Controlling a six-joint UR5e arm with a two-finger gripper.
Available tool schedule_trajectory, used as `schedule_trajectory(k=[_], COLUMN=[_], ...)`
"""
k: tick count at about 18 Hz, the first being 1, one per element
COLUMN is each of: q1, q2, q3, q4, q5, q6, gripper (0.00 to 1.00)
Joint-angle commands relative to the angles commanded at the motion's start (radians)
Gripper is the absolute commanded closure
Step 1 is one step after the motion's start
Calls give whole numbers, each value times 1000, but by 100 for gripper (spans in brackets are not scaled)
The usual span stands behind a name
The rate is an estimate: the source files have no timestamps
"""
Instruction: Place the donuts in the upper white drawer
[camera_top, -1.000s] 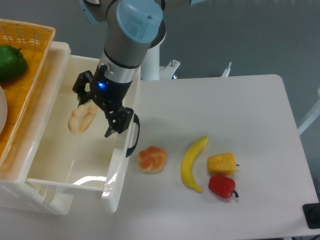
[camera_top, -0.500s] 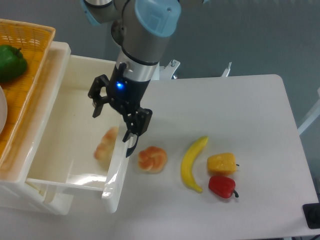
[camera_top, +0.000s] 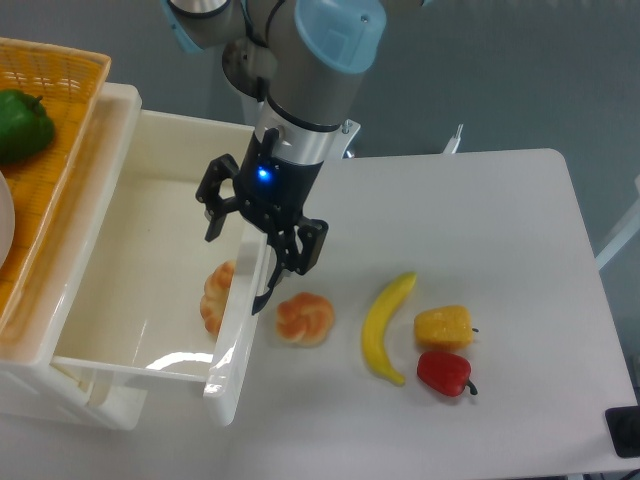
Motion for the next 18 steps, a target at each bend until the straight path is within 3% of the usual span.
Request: schedule_trajectory(k=[4, 8, 14, 18], q1=[109, 216, 249, 279], q2=[-64, -95, -141, -179], q3=[49, 31, 26, 15], q4=[29, 46, 61, 106], q5=[6, 8, 107, 179], q6=[9, 190, 371, 498], gripper=[0, 0, 0, 0])
